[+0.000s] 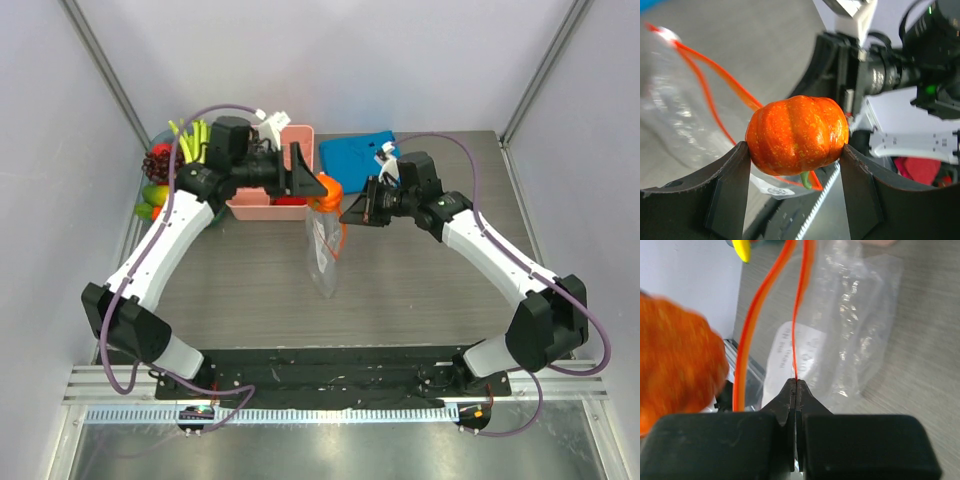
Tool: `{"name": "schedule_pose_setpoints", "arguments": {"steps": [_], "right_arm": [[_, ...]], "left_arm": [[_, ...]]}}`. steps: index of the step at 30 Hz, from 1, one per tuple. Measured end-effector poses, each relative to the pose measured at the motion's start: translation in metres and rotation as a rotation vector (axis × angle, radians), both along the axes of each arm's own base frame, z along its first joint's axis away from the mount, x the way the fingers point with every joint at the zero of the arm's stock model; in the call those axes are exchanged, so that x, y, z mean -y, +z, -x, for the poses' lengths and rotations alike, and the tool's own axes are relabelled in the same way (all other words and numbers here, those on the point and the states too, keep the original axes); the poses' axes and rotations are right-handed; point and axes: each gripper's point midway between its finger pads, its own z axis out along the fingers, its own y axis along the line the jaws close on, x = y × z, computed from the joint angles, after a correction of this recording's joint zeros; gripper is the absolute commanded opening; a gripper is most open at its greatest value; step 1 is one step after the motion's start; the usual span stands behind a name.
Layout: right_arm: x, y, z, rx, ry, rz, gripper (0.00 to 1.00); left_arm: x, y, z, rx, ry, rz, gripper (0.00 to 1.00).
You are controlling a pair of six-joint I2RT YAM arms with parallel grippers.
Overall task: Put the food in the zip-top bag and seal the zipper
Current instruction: Place the fake vegetable in the zipper food storage bag.
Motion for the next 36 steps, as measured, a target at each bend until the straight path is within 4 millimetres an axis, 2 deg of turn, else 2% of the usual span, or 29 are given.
{"name": "schedule_pose_setpoints", "arguments": {"steps": [3,8,12,14,16,17,18,22,23,26,28,30,32,36], "right_arm": [[0.004,-0.018,0.007,-0.034,-0.002,0.024,0.01],[0.011,-0.03,0.014,-0.047,-0.011,0.046,0.01],[0.014,-0.025,0.015,-0.019,-0.015,0.05,0.01],[0.015,-0.021,0.015,-0.002,-0.018,0.049,0.01],[0.016,-0.017,0.015,0.014,-0.02,0.049,0.01],[0.017,-0.016,0.015,0.019,-0.019,0.05,0.01],[0.017,-0.015,0.016,0.025,-0.019,0.051,0.01],[0.017,-0.015,0.016,0.037,-0.012,0.056,0.01],[0.018,-0.015,0.016,0.04,-0.01,0.058,0.01],[0.018,-0.015,0.016,0.05,-0.004,0.064,0.01],[0.018,-0.016,0.016,0.055,0.0,0.068,0.01],[0.019,-0.016,0.016,0.061,0.004,0.074,0.01],[0.019,-0.015,0.016,0.071,0.01,0.081,0.01],[0.02,-0.005,0.014,0.105,0.02,0.087,0.01]], "left_arm": [[0.021,-0.02,0.021,-0.061,-0.068,-0.006,0.41],[0.039,-0.05,0.047,-0.136,-0.136,-0.029,0.42],[0.035,-0.063,0.046,-0.14,-0.111,-0.074,0.4],[0.028,-0.069,0.041,-0.124,-0.081,-0.125,0.4],[0.019,-0.077,0.038,-0.106,-0.053,-0.19,0.46],[0.013,-0.081,0.035,-0.095,-0.036,-0.227,0.52],[0.008,-0.084,0.033,-0.087,-0.02,-0.261,0.67],[-0.012,-0.093,0.029,-0.058,0.012,-0.386,0.96],[-0.014,-0.09,0.027,-0.046,0.011,-0.405,1.0],[-0.018,-0.077,0.023,-0.013,0.004,-0.412,1.0],[-0.02,-0.062,0.02,-0.002,-0.008,-0.362,1.0],[-0.03,-0.05,0.01,-0.005,0.007,-0.308,1.0],[-0.048,-0.045,-0.005,-0.007,0.058,-0.281,1.0],[-0.1,-0.043,-0.036,0.016,0.169,-0.281,1.0]]}}
